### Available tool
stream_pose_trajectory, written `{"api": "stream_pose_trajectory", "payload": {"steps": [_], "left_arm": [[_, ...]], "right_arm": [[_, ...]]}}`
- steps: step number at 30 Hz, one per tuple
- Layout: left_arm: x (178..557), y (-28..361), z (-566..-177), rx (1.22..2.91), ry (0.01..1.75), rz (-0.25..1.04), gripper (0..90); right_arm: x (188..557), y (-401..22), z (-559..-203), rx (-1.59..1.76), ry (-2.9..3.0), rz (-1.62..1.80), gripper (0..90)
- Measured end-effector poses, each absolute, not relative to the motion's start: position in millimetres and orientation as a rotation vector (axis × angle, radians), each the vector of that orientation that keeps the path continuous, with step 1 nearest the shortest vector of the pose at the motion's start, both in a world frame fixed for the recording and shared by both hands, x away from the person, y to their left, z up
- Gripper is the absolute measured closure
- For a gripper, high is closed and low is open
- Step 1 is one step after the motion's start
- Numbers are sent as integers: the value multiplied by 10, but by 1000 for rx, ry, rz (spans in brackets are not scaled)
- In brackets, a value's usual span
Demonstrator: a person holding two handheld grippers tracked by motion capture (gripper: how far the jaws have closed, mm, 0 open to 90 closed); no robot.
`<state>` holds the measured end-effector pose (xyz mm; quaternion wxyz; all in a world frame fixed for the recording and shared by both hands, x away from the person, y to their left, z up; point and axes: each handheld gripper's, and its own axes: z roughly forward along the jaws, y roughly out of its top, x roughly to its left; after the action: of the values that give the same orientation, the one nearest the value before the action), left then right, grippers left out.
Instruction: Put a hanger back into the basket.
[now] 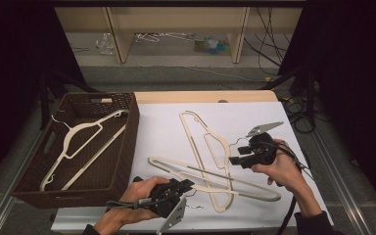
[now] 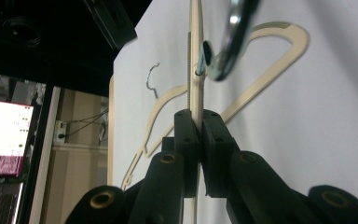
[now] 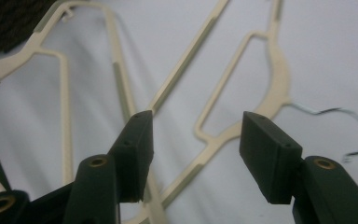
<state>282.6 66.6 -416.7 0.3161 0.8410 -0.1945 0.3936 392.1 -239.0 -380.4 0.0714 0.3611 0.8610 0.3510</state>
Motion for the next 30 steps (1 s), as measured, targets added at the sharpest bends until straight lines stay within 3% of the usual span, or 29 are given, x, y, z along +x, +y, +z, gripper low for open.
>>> {"api": "stream_pose_trajectory", "payload": {"steps": [1, 3, 5, 15, 22, 30], "left_arm": [[2816, 685, -4158, 2230, -477, 1028, 859], [2864, 671, -4030, 2222, -628, 1073, 858], [2825, 718, -4060, 2223, -449, 1034, 858], [2880, 753, -3935, 2308, -305, 952, 859], [3002, 879, -3792, 2337, -103, 884, 859], [3080, 1023, -3668, 2245, 187, 778, 858]], "right_arm": [[3912, -2431, -3765, 1102, 2543, 1092, 422], [3902, -2545, -3669, 1131, 2480, 1124, 407], [3889, -2662, -3588, 1160, 2405, 1166, 386], [3874, -3075, -3524, 1298, 2194, 1161, 335], [3847, -3217, -3548, 1344, 2131, 1149, 291], [3855, -3240, -3678, 1372, 2096, 1104, 269]]}}
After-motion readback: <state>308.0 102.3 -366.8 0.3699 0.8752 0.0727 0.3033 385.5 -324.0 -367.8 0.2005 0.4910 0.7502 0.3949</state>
